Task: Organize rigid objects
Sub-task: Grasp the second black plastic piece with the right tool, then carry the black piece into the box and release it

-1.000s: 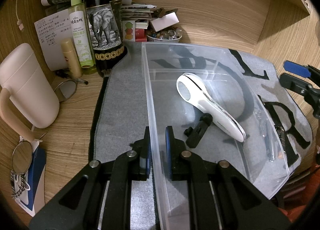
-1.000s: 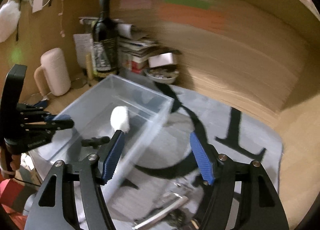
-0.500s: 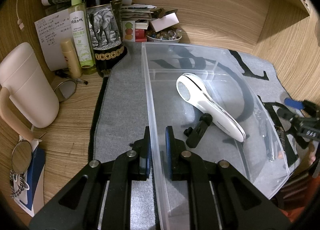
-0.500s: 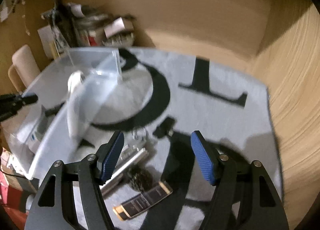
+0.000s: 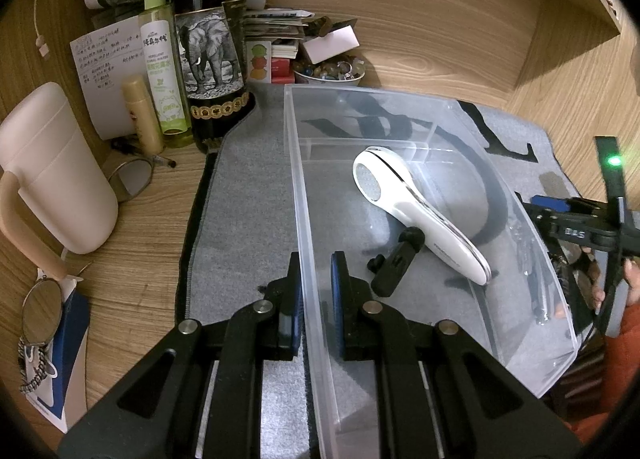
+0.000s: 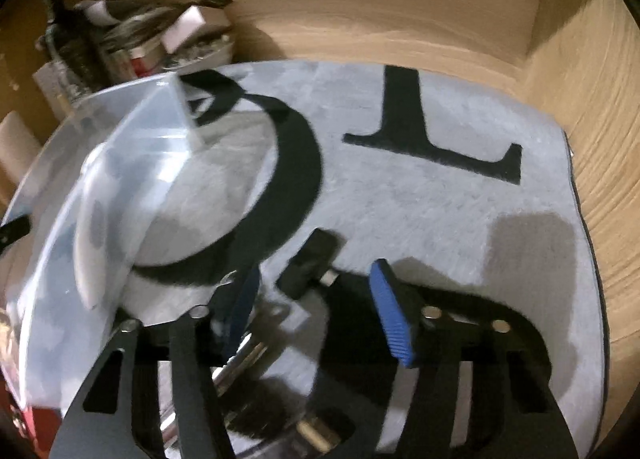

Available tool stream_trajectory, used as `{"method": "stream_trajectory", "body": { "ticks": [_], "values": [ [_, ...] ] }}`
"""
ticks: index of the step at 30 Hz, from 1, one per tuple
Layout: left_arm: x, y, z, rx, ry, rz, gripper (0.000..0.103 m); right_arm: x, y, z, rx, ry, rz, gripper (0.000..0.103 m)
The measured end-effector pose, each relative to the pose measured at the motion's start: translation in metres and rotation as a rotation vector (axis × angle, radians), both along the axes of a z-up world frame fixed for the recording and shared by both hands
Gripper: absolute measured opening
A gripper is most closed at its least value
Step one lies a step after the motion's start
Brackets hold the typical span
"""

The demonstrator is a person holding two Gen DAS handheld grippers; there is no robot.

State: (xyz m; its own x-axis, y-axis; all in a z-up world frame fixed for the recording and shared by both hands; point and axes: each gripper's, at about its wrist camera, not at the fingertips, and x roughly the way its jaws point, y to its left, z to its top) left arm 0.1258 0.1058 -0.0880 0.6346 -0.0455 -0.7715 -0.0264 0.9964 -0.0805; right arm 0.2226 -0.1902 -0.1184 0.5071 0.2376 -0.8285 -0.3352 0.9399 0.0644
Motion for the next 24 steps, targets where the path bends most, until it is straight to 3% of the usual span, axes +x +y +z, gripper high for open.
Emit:
{"method": "stream_trajectory", "body": {
  "ticks": [3, 4, 12, 24],
  "values": [
    [0.0, 0.0, 0.0, -0.001, 0.0, 0.001, 0.011, 0.004, 0.003, -0.007, -0.024, 0.0, 0.008, 0.037],
    [0.0, 0.0, 0.0, -0.001, 0.0, 0.001, 0.011, 0.002, 0.005, -0.006, -0.036, -0.011, 0.016, 0.029],
    [0.0, 0.0, 0.0, -0.001, -0.001, 0.0, 0.011, -0.003, 0.007, 0.007, -0.014, -0.046, 0.042, 0.029],
    [0.0, 0.0, 0.0, -0.002, -0.001, 0.0, 0.011, -0.03, 0.031, 0.065, 0.031, -0.212, 0.12, 0.029]
  ]
}}
